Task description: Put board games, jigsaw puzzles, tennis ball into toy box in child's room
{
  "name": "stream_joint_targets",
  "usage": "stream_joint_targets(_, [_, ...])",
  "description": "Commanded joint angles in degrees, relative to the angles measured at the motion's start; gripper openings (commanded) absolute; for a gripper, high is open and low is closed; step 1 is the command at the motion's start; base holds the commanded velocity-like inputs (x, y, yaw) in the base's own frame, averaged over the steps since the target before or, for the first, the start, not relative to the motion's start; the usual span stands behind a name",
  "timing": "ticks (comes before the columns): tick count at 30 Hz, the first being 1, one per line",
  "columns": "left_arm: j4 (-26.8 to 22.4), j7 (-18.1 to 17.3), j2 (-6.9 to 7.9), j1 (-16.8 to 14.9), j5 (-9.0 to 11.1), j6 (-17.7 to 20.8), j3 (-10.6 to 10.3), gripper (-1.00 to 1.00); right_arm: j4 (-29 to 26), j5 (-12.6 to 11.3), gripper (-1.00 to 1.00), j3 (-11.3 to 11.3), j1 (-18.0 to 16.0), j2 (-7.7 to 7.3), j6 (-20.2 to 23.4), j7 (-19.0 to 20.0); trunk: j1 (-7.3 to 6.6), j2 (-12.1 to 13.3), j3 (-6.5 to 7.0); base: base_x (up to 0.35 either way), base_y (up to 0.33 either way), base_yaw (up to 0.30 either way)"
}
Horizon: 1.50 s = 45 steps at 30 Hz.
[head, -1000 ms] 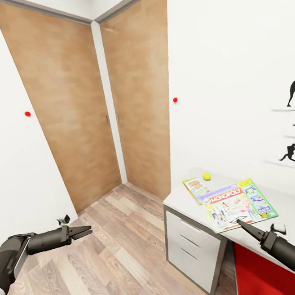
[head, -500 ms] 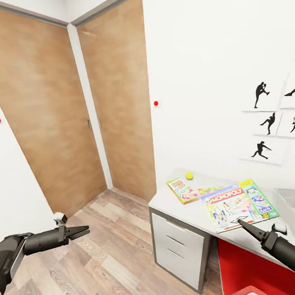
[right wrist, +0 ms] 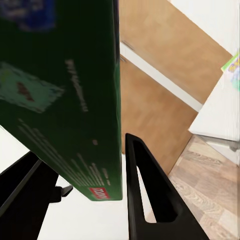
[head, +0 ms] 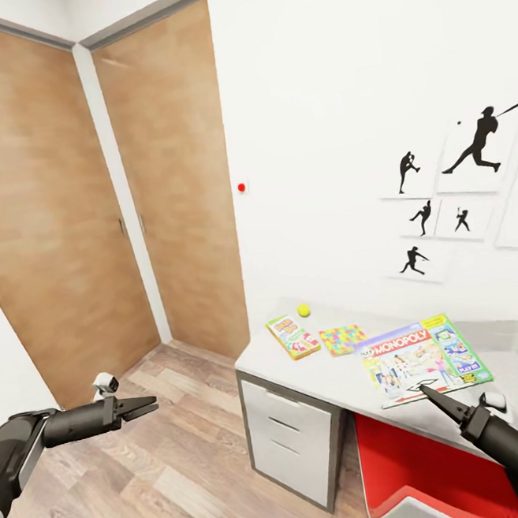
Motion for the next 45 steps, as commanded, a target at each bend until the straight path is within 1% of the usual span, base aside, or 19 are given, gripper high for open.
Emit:
stream_joint_targets(1, [0.0, -0.2, 0.03, 0.0, 0.0, 0.6, 0.0, 1.0, 0.0, -0.3, -1.0, -0.1, 0.0, 0.0, 0.4, 0.1, 0.02, 0.0, 0.02, 0.0, 0.0, -0.256])
stream_joint_targets(15, [0.0, -0.2, 0.05, 0.0, 0.0, 0.7, 0.0, 1.0, 0.1, -0.6, -1.0, -0.4, 0.0, 0.0, 1.3, 0.1, 0.02, 0.0, 0.62, 0.0, 0.0, -0.255])
stream_joint_targets(21, [0.0, -0.2, 0.05, 0.0, 0.1, 0.7, 0.0, 1.0, 0.2, -0.7, -1.0, -1.6, 0.0, 0.0, 1.4, 0.2, 0.02, 0.0, 0.88, 0.0, 0.0, -0.256])
stream_joint_targets(27, [0.0, -0.2, 0.1, 0.0, 0.1, 0.7, 0.0, 1.0, 0.3, -0.7, -1.0, -1.9, 0.0, -0.05, 1.5, 0.2, 0.02, 0.0, 1.14, 0.014, 0.003, -0.256])
stream_joint_targets(36, [-0.1, -0.2, 0.19, 0.0, 0.2, 0.5, 0.0, 1.0, 0.7, -0.7, -1.0, -2.3, 0.0, -0.08, 1.5, 0.2, 0.02, 0.0, 1.52, 0.189, 0.157, -0.255])
stream_joint_targets(42, [-0.1, -0.2, 0.22, 0.0, 0.2, 0.4, 0.0, 1.0, 1.3, -0.7, -1.0, -3.9, 0.0, -0.08, 1.6, 0.2, 0.02, 0.0, 1.74, 0.238, 0.196, -0.226])
stream_joint_targets(45, [-0.1, -0.2, 0.22, 0.0, 0.3, 0.4, 0.0, 1.0, 1.5, -0.7, -1.0, -4.2, 0.0, -0.03, 1.6, 0.2, 0.02, 0.0, 1.77, 0.25, 0.02, -0.071])
